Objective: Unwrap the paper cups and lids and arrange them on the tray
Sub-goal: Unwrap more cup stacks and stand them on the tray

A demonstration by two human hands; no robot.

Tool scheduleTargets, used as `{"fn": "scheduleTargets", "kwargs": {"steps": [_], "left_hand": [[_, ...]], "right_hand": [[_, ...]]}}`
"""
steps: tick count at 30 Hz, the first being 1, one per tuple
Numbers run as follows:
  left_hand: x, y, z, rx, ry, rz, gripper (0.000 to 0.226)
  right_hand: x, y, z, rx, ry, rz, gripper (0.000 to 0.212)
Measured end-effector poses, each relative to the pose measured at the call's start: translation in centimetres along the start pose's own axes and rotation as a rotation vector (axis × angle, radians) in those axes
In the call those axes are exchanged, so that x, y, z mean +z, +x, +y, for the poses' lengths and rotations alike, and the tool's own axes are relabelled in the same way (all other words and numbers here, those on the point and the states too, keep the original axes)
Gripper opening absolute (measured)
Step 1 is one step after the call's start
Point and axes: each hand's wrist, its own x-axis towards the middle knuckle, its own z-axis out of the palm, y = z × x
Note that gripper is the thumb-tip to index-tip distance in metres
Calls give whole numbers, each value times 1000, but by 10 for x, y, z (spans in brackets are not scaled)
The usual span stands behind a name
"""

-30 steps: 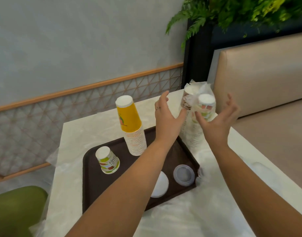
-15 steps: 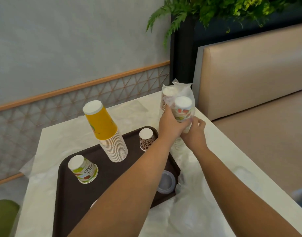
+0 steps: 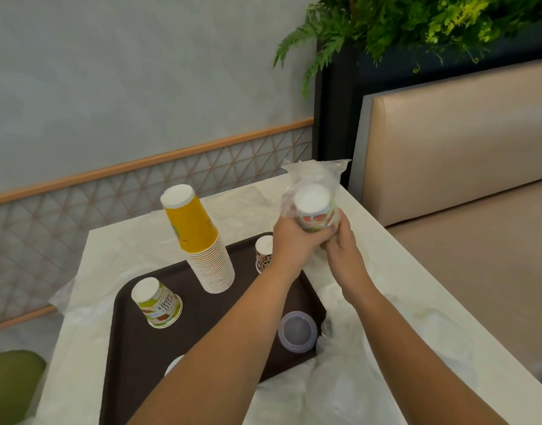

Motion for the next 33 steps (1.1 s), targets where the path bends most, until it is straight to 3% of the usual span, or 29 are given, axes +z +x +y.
{"fn": "scheduleTargets", "kwargs": {"steps": [2, 9, 14, 20, 25, 28, 29, 32, 33], "left_hand": [[-13, -8, 7, 4, -67, 14, 74], [-73, -41, 47, -12, -321, 101, 60], [-129, -82, 82, 32, -396, 110, 29], [-208, -139, 88, 15, -560, 152, 28], [-266, -181, 65, -31, -729, 204, 28], [-299, -201, 44, -49, -682, 367, 23], [-311, -208, 38, -54, -656, 424, 28], [-342, -224, 23, -22, -579, 559, 108], [-349, -229, 19, -5, -541, 595, 115]], "right_hand": [[4, -14, -9, -33, 94, -18, 42], [17, -43, -20, -98, 77, -6, 44], [35, -63, -32, -88, 79, -61, 58], [66, -104, -47, 137, 652, -326, 113], [107, -141, -60, 209, 848, -457, 97], [123, -155, -71, 153, 843, -456, 98], [127, -159, -75, 123, 818, -458, 96], [136, -170, -84, 46, 718, -460, 85], [138, -172, -87, 39, 700, -457, 84]]}}
